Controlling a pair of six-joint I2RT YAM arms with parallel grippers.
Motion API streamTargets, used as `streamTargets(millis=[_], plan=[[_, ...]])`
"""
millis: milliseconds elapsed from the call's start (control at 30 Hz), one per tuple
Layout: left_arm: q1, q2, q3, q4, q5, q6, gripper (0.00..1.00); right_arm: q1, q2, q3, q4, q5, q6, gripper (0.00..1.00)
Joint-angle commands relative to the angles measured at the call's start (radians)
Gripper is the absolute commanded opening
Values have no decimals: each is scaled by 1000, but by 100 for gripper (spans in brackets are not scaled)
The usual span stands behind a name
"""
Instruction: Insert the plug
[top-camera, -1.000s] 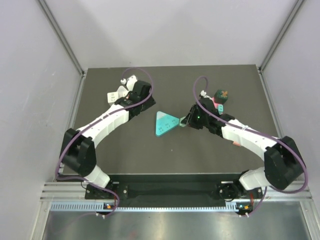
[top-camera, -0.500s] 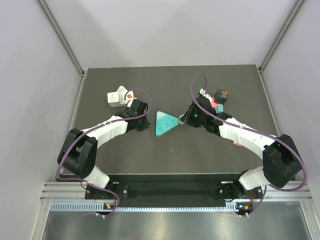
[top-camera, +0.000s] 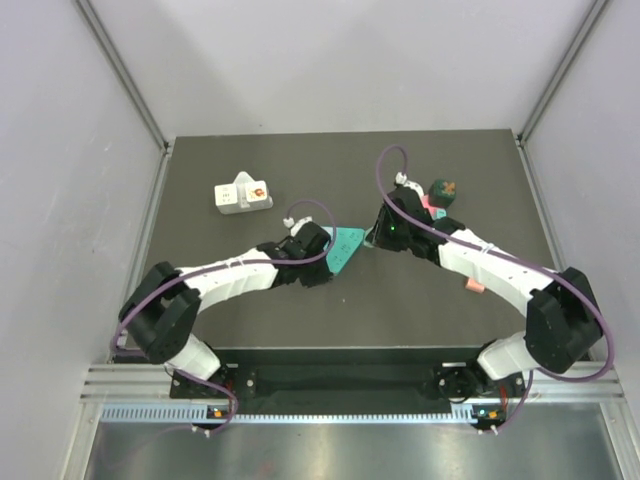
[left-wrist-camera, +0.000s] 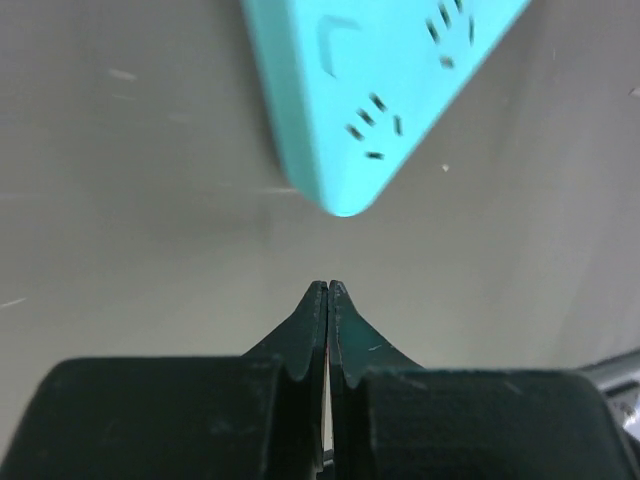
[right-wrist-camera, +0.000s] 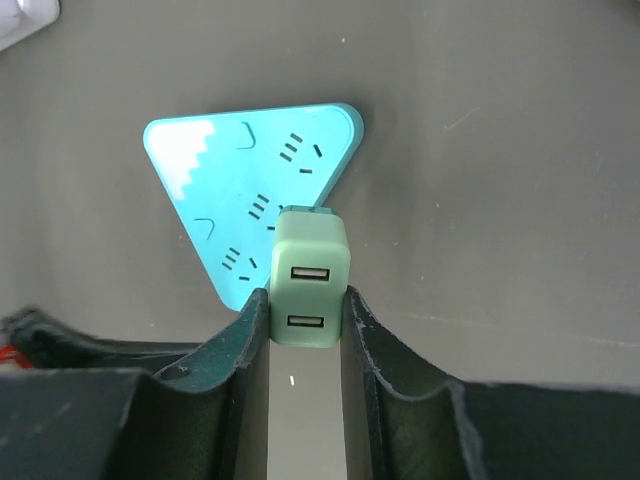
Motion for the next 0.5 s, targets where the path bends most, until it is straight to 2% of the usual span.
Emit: streamTargets(millis=[0,100,167,200,300,333,367,467], plan=[[28,-150,23,-101,-165,30,0,-5,31,89,-24,24,-55,0],[95,-243,40,-115,-220,152,1,-12,80,140,-40,12,-46,0],[187,-263,74,-119,-185,278,7,-11,108,154,-27,-5,-23,0],[219,-259,92,-139,-142,312,23,-12,118,165,-23,-9,0,0],[307,-218,175,-245,-97,424,61,-14,168,183,-15,-25,49,0],[313,-207,206,-263,-99,482,84,-18,187,185,-12,-41,62,0],[313,-184,218,-300,-105,504,97,-18,195,186,-4,-46,74,0],[312,-165,220,-325,-79,542,98,-18,215,186,12,-55,121,0]])
